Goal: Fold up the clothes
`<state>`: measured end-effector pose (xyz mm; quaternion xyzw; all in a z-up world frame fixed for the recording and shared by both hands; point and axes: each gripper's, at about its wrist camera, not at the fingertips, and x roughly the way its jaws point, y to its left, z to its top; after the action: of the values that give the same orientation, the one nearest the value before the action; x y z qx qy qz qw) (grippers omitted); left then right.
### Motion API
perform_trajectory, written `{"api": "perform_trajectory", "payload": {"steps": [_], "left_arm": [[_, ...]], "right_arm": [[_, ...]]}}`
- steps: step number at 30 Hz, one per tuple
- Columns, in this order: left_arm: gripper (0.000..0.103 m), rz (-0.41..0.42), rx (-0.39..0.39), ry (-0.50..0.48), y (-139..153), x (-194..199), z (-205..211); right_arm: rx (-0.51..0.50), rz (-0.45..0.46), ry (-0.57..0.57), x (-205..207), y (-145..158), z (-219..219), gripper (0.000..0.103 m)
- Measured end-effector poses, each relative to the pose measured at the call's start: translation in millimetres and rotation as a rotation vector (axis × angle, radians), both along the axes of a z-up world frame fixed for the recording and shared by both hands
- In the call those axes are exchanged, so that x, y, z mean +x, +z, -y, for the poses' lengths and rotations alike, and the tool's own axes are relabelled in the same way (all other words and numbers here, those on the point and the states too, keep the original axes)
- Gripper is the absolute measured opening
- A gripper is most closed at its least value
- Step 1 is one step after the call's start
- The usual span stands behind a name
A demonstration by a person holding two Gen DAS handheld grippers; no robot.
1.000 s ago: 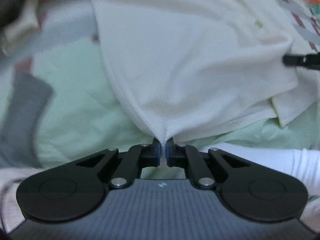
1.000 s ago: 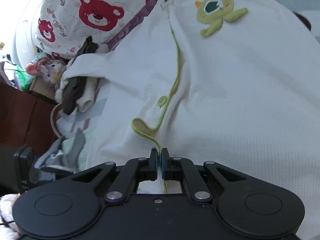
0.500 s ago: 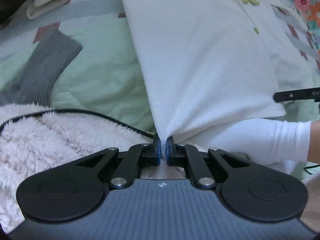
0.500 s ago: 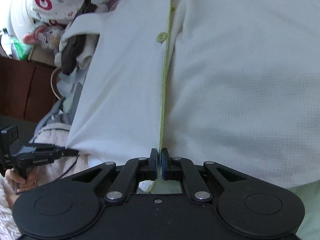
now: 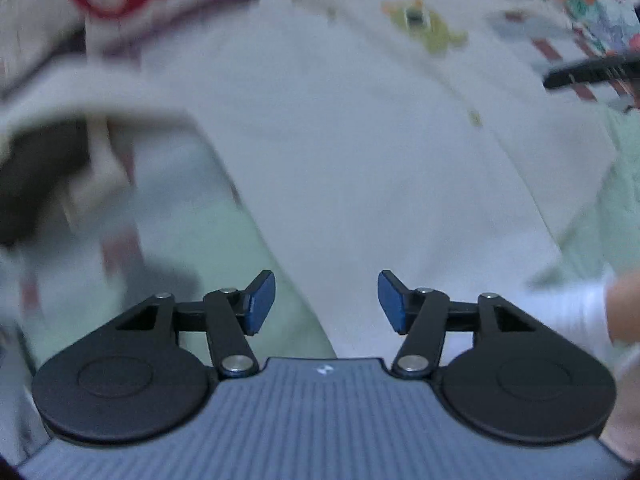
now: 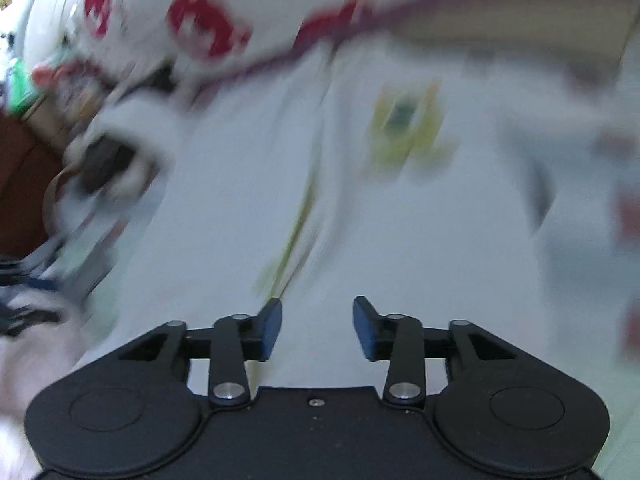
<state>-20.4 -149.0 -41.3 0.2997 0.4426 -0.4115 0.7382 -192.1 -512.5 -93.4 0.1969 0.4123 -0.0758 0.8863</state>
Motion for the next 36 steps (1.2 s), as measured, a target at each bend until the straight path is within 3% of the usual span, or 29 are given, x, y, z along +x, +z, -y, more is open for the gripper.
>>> {"api": "perform_trajectory", "payload": {"steps": [2, 4, 6, 8, 11, 13, 15, 16, 17, 20, 22, 26, 30, 33, 36], "left_arm": [[0.065, 0.074, -0.053, -0.014, 2, 24, 21], [0.067, 0.119, -0.123, -0.024, 0, 52, 42], [0.075, 0.134, -0.198, -0.037, -5, 77, 66], [0.076, 0.121, -0.223, -0.041, -20, 104, 96], [0.075, 0.064, -0.199, 0.001, -45, 148, 148], [0.062, 0.004, -0.184, 0.028, -64, 180, 181], [0.052, -0.021, -0.162, 0.041, -79, 207, 214], [0.044, -0.007, -0.161, 0.039, -86, 218, 229], [0.043, 0.015, -0.162, 0.036, -93, 227, 243], [0.038, 0.066, -0.171, 0.033, -110, 252, 279], [0.038, 0.076, -0.183, 0.046, -120, 267, 294], [0.038, 0.039, -0.227, 0.129, -132, 301, 300], [0.041, -0.016, -0.251, 0.205, -139, 335, 294], [0.042, -0.027, -0.258, 0.21, -141, 348, 292], [0.045, -0.004, -0.26, 0.206, -143, 352, 291]], "right_arm": [[-0.131, 0.042, 0.0, 31, 19, 17, 0.047], [-0.242, 0.091, 0.019, 63, 34, 32, 0.055], [-0.345, 0.151, 0.043, 99, 41, 47, 0.065], [-0.401, 0.189, 0.046, 133, 39, 60, 0.065], [-0.356, 0.166, 0.024, 172, 19, 87, 0.065], [-0.326, 0.151, 0.01, 199, 5, 105, 0.062], [-0.296, 0.136, -0.005, 225, -8, 124, 0.031], [-0.262, 0.113, -0.022, 237, -15, 134, 0.011], [-0.207, 0.074, -0.049, 246, -21, 146, 0.007], [-0.092, -0.006, -0.127, 274, -36, 178, 0.007], [0.044, -0.022, -0.18, 288, -45, 197, 0.009], [0.259, -0.017, -0.278, 317, -60, 218, 0.023], [0.376, -0.01, -0.327, 337, -77, 230, 0.033], [0.488, -0.011, -0.35, 345, -90, 234, 0.042], [0.483, -0.029, -0.336, 353, -99, 226, 0.051]]}}
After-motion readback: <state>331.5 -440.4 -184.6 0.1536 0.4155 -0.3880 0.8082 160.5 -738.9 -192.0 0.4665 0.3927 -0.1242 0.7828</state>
